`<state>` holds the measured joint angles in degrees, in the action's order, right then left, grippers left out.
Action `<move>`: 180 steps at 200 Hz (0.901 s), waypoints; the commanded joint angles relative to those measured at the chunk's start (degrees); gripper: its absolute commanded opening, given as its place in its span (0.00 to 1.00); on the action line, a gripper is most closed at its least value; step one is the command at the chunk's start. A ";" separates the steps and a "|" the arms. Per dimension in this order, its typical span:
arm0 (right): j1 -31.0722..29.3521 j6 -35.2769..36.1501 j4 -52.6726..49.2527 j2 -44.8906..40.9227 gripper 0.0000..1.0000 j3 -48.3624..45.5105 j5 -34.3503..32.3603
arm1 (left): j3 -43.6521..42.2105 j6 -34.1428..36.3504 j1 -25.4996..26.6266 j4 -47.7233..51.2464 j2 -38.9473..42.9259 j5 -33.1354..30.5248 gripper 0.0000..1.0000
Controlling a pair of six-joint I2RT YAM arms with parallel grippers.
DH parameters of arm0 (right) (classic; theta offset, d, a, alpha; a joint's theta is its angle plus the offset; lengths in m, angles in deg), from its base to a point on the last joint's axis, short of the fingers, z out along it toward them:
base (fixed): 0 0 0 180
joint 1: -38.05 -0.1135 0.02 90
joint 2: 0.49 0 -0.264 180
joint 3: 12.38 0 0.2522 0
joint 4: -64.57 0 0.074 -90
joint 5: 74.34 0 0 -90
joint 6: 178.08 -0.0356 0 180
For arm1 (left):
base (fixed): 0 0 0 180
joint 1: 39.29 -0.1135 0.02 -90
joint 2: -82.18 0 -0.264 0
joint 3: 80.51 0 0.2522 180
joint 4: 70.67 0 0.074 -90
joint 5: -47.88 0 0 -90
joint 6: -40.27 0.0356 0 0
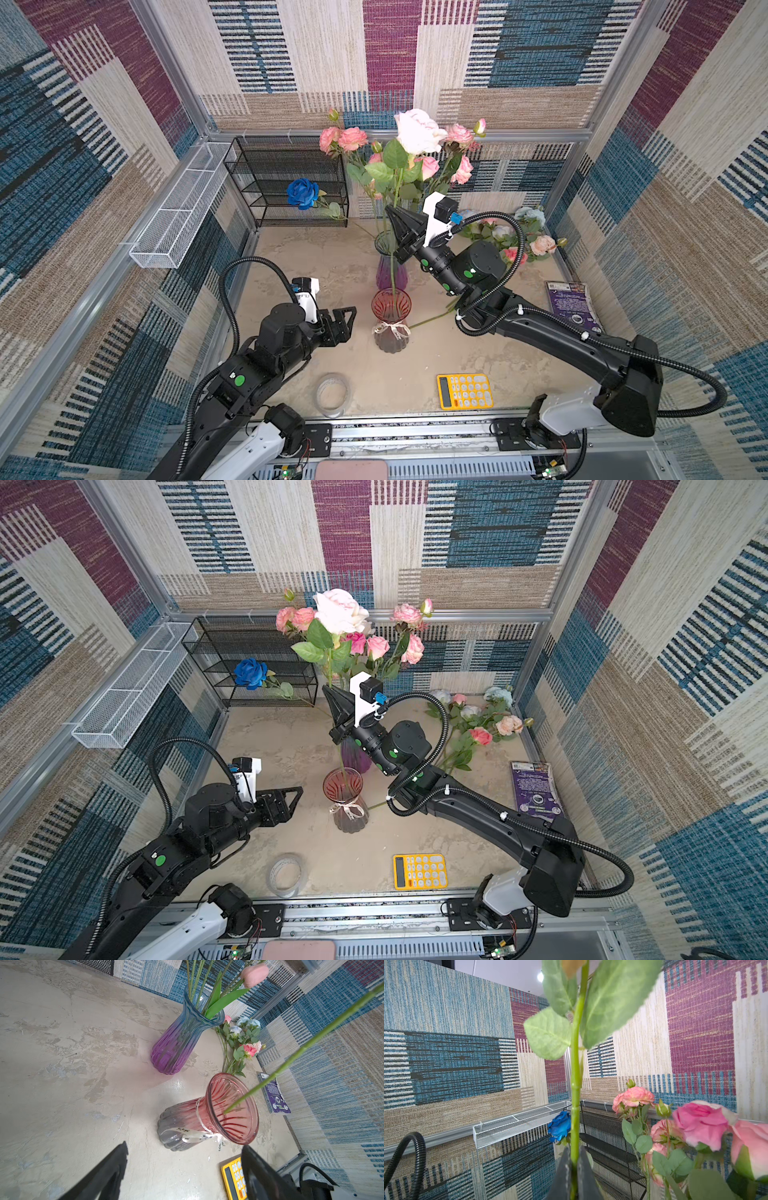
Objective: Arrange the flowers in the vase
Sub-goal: 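Carry the white rose over the purple-blue vase and lower its stem in, then open the right gripper and move it back to the flower pile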
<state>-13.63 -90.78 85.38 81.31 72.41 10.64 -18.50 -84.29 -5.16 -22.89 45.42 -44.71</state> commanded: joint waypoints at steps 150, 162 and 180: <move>-0.09 -20.59 -21.27 -13.61 0.58 -13.71 4.46 | -0.38 1.17 -0.06 -5.94 -2.73 1.71 0.87; -0.01 -20.69 -23.16 -14.21 0.60 -13.81 5.37 | -0.33 1.44 -0.03 -6.21 -3.01 1.70 0.87; -0.09 -20.63 -27.14 -14.60 0.61 -13.11 6.55 | 0.15 1.81 -0.05 -6.33 -3.44 1.79 0.87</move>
<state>-13.63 -110.13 63.87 67.39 58.73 14.90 -18.91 -84.10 -5.16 -27.18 42.45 -43.18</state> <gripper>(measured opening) 0.611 0.866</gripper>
